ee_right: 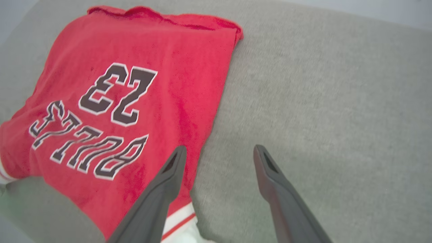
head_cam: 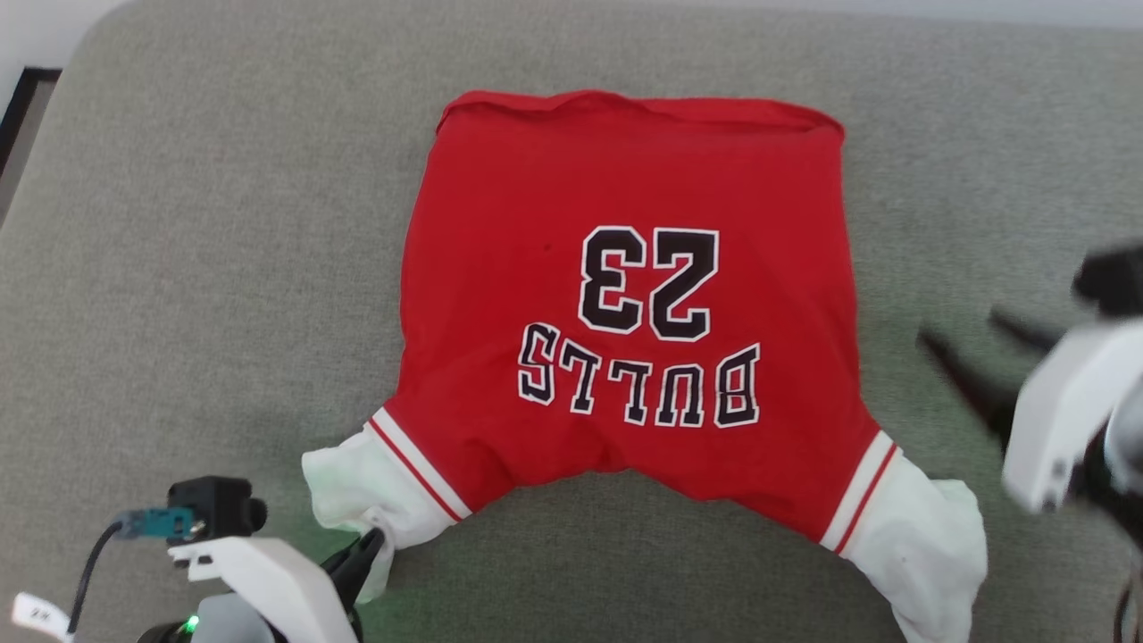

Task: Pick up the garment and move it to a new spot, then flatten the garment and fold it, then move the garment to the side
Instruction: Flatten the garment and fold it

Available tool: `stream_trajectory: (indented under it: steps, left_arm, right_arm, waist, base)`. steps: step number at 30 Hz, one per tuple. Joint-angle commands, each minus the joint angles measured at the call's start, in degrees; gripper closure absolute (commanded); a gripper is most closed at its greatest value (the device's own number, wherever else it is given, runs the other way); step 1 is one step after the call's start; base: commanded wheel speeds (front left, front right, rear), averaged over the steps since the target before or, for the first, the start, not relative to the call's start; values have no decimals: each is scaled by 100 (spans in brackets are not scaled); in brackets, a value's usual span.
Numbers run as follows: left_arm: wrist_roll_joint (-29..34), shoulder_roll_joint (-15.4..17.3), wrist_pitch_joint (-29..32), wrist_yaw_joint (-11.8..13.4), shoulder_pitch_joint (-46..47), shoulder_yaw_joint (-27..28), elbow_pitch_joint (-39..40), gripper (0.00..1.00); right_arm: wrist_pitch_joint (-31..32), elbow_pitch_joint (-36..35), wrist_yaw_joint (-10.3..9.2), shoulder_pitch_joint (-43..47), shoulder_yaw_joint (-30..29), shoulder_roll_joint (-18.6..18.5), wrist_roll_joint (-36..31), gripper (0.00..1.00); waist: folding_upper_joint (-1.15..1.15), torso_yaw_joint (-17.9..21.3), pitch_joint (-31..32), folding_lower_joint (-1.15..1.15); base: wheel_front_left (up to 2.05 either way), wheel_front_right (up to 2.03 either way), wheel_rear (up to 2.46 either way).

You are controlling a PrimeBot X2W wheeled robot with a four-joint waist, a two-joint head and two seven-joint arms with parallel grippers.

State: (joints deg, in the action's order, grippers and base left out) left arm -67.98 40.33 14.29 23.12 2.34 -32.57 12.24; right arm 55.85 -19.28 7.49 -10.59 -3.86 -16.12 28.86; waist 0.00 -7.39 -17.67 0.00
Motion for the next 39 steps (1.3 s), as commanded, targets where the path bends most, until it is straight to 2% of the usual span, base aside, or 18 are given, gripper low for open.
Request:
stream_trajectory:
  steps: [1, 2, 6, 13, 14, 19, 28, 29, 30, 31, 35, 39]
  left_arm:
    - [62, -32, 10, -63, 154, -46, -27, 100]
    - [76, -54, 17, -88, 208, -70, -44, 100]
    - [163, -183, 81, -199, 445, -186, -133, 100]
    - [248, -461, 192, -419, 817, -396, -375, 100]
    - [248, -461, 192, -419, 817, -396, -375, 100]
    - [267, -620, 221, -581, 966, -511, -573, 100]
    - [269, -843, 244, -793, 1188, -624, -862, 100]
    - [262, -857, 241, -808, 1196, -628, -894, 100]
    - [255, -868, 238, -822, 1207, -628, -918, 100]
    - [246, -875, 225, -833, 1219, -621, -941, 100]
    - [200, -867, 158, -834, 1211, -551, -1017, 100]
    - [197, -789, 85, -821, 1182, -457, -1013, 100]
  right_arm:
    - [-235, 193, 0, -442, 79, 24, -215, 0]
    - [-349, 366, 0, -677, 83, 132, -263, 0]
    - [-688, 1207, 0, -1599, 236, 168, -573, 0]
    - [-890, 3029, 0, -2964, 325, -27, -906, 0]
    - [-890, 3029, 0, -2964, 325, -27, -906, 0]
    - [-618, 4262, 0, -3652, 317, -151, -1038, 0]
    - [545, 6280, -1, -4283, 172, -39, -1218, 0]
    - [646, 6432, -1, -4294, 170, -11, -1242, 15]
    - [687, 6496, -1, -4321, 255, 16, -1262, 69]
    - [689, 6518, -1, -4357, 351, -24, -1291, 100]
    - [695, 6525, -1, -4474, 536, -168, -1156, 100]
    - [553, 6090, -1, -4494, 797, -276, -731, 100]
  waist:
    - [0, -94, -115, 0]
    - [0, -122, -155, 0]
    - [0, -323, -308, 0]
    - [0, -762, -527, 0]
    - [0, -762, -527, 0]
    - [0, -1032, -633, 0]
    - [0, -1336, -779, 0]
    - [0, -1344, -783, 0]
    - [0, -1348, -788, 0]
    - [0, -1343, -794, 0]
    - [0, -1218, -751, 0]
    - [0, -993, -643, 0]
  base:
    - [0, 0, 0]
    - [0, 0, 0]
    - [0, 0, 0]
    - [0, 0, 0]
    - [0, 0, 0]
    - [0, 0, 0]
    - [0, 0, 0]
    - [0, 0, 0]
    - [0, 0, 0]
    - [0, 0, 0]
    - [0, 0, 0]
    - [0, 0, 0]
